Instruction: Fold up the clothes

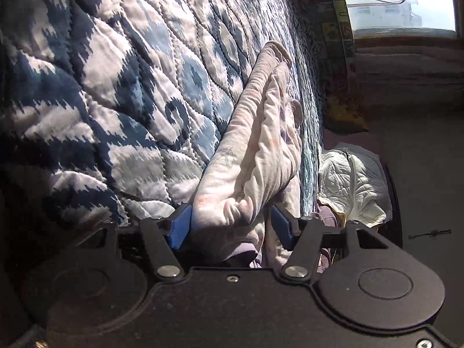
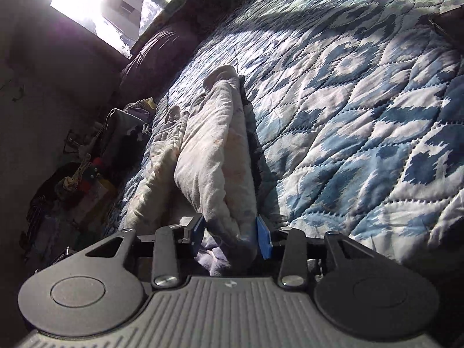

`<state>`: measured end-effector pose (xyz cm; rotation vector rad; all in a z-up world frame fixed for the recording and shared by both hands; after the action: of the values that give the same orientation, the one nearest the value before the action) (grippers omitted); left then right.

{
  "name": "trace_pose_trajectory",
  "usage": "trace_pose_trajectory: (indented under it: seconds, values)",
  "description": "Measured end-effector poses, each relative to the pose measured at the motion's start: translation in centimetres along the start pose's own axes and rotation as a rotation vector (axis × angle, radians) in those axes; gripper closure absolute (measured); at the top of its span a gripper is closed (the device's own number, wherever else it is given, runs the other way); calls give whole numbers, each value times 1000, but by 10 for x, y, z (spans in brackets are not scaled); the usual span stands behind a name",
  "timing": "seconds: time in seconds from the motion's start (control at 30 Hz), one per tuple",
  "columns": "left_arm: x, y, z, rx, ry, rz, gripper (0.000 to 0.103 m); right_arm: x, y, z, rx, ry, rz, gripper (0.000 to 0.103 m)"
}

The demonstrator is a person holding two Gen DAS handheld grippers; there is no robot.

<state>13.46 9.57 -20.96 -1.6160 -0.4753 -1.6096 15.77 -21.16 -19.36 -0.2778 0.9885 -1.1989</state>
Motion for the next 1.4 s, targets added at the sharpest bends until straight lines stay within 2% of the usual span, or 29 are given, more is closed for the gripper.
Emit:
trace_pose_trajectory:
  seconds: [0.07,0.1,0.13,0.2,0.3,0.33,0.37,0.47,0.57,0.63,0.7,0.73,0.87,1.0,1.13,1.4]
  values:
    - [20,-8,5,-33,155,5,42,-2,-14,2,58,-128,-39,61]
    - [29,-13,6,-41,239,9,41,-3,-20,2,98,-235,-82,60]
    - [39,-18,5,-54,358,26,41,-5,-23,1,119,-320,-112,59]
    - [56,-21,-4,-98,612,75,39,-12,-27,-7,144,-488,-150,57]
    - [64,-24,-29,-181,1050,201,38,-19,-26,-20,185,-712,-234,56]
    - [63,-24,-38,-212,1178,235,38,-21,-25,-25,198,-781,-262,56]
    - [55,-21,-50,-253,1348,276,38,-22,-23,-32,208,-857,-289,55]
    - [36,-6,-75,-353,1680,351,37,-23,-14,-53,232,-1079,-368,53]
    - [13,12,-86,-421,1902,424,37,-20,-2,-70,282,-1249,-433,52]
    - [3,18,-92,-431,2021,467,36,-23,0,-72,349,-1317,-448,50]
    - [-15,25,-93,-435,2180,555,36,-26,2,-71,399,-1370,-467,46]
    - [-18,27,-94,-415,2248,565,34,-28,4,-71,416,-1389,-474,44]
    - [-19,35,-89,-352,2367,577,32,-38,13,-68,539,-1523,-503,44]
    - [-17,38,-80,-289,2500,576,31,-44,11,-68,696,-1655,-472,39]
    - [-13,36,-73,-252,2596,503,31,-41,8,-63,790,-1757,-409,35]
    - [-13,48,-70,-277,2734,335,30,-41,6,-62,896,-1892,-261,31]
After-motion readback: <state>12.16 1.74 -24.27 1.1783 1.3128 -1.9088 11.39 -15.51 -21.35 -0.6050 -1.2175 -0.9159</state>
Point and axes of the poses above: each gripper's, at about its wrist camera, not at the fingertips, and y roughly the way its jaws point, x to its right, z to its top, the point moved 10 cm from there along y, roughly the way its jaws point, and after that the axes turned 14 degrees about -z, right-handed, at the moved point
